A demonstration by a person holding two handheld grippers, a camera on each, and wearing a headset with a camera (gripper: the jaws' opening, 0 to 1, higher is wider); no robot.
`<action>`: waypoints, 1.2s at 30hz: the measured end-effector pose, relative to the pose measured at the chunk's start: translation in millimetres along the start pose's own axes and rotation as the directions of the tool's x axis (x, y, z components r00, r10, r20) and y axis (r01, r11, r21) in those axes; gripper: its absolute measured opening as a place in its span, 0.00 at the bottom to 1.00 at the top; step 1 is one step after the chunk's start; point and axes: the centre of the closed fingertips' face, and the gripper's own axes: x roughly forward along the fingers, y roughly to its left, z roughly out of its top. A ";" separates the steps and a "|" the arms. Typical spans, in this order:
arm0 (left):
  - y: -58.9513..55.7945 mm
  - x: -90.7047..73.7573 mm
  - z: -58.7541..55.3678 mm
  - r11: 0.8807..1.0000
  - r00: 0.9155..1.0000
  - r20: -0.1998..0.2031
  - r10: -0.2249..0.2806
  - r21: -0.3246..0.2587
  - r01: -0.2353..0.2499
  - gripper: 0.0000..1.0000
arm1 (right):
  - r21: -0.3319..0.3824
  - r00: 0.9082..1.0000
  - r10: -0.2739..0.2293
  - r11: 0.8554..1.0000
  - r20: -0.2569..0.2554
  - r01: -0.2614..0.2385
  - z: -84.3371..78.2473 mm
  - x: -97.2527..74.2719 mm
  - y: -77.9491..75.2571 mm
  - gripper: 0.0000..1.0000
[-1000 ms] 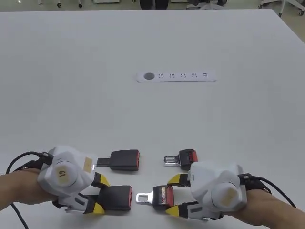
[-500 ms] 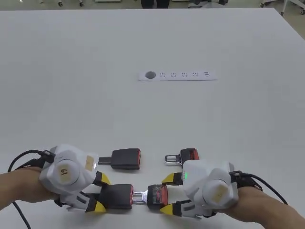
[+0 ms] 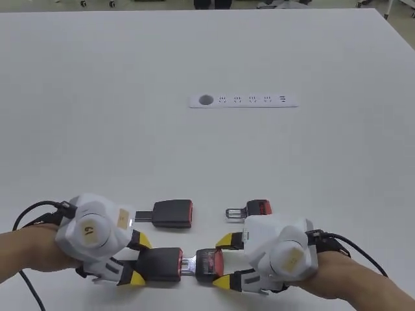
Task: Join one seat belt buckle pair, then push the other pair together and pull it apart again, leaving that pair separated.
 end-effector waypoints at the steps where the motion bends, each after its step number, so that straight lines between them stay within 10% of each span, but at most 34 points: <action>1: 0.1 0.0 -0.1 1.000 1.000 0.000 0.000 0.000 0.000 0.31 | -0.001 1.000 0.001 1.000 0.001 -0.001 0.4 0.2 0.1 0.30; 36: 0.2 -0.1 -0.4 1.000 1.000 0.015 0.004 -0.001 -0.004 0.31 | -0.003 1.000 -0.001 1.000 0.022 0.001 0.2 7.9 0.4 0.29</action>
